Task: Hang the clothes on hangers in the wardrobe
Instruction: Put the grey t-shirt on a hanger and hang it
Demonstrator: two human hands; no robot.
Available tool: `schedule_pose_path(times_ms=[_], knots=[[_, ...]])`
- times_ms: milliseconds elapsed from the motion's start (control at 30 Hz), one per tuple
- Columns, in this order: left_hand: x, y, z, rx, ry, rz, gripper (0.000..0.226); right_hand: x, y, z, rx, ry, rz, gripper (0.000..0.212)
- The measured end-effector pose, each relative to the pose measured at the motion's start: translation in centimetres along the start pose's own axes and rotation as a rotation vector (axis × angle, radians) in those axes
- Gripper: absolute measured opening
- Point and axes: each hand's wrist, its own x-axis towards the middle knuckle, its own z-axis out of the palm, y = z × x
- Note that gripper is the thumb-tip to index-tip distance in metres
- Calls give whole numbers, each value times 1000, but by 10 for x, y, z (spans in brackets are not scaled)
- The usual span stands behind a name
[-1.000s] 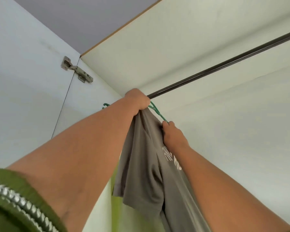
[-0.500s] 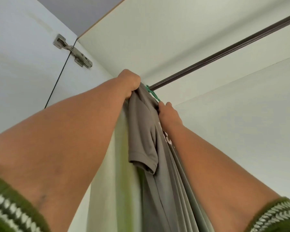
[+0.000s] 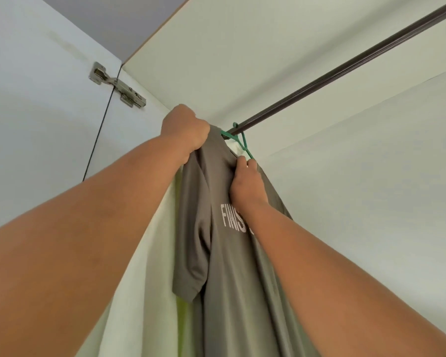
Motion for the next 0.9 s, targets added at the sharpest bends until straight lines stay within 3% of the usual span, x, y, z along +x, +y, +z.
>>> schedule_pose_path(times_ms=[133,333,467,533,633,700,800,900], knots=[[-32,15,-7,167,-69,94,60,-14,-7,-20,144,1,75,48],[-89,37,-10,352,-171,50,79,-70,-19,-57,301,97,-1,41],[-134,40,-22,326,-178,-4,88,-122,-23,-78,413,109,47,36],[-160,34,-31,286,-192,-134,78,-152,-26,-83,453,112,77,33],[-186,19,-46,254,-280,-364,33,-193,-37,-88,473,75,65,32],[-195,13,-61,28,-317,-539,12,-210,-45,-93,471,50,15,36],[-203,17,-88,-419,-258,-747,21,-222,-55,-102,410,-55,-63,49],[-208,22,-112,-551,-225,-703,28,-226,-66,-112,337,-122,-47,60]])
